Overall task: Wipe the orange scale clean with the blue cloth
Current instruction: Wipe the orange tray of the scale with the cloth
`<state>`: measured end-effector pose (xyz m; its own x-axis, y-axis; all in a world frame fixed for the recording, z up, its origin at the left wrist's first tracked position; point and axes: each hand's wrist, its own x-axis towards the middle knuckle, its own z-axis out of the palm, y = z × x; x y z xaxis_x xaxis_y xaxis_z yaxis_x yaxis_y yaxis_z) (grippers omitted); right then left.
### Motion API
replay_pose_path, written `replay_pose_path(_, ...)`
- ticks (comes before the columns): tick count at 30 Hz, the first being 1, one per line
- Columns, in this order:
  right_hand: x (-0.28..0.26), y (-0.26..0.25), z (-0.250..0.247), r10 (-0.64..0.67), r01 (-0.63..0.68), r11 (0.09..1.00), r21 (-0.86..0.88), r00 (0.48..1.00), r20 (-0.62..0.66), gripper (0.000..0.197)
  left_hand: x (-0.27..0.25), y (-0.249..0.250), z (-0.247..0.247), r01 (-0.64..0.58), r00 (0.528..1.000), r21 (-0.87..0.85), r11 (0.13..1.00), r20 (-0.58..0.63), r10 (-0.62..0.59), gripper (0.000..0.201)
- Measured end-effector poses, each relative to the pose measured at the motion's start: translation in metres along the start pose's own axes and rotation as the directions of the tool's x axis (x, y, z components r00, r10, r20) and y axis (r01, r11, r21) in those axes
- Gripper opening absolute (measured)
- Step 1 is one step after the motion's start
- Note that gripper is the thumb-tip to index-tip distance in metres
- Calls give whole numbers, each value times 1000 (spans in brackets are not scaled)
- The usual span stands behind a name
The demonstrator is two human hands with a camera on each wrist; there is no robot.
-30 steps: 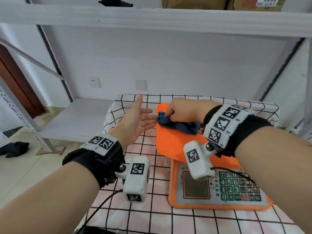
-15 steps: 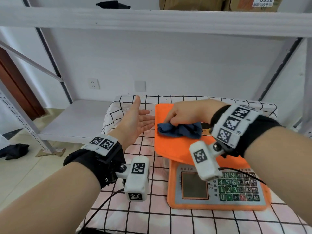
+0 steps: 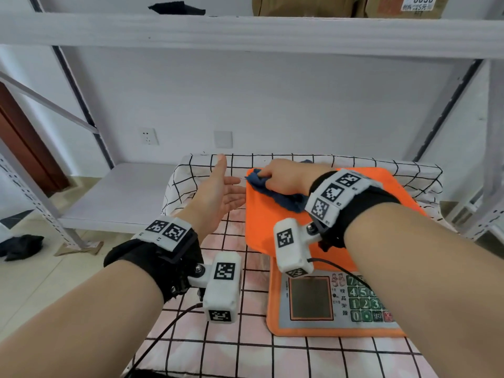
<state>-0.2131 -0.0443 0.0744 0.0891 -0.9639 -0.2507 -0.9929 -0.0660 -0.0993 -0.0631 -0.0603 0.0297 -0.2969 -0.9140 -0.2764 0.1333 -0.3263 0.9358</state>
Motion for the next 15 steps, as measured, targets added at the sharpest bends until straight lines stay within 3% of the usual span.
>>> replay_pose_path(9,-38,-4,-2,-137,131,990,47,976,167,43,1,3,0,5,1000,28,1000,11,-6,69)
replay_pose_path(15,-25,4,-13,33,-17,995,-94,984,173,39,0,0,0,3,1000,-1,1000,-7,-3,71)
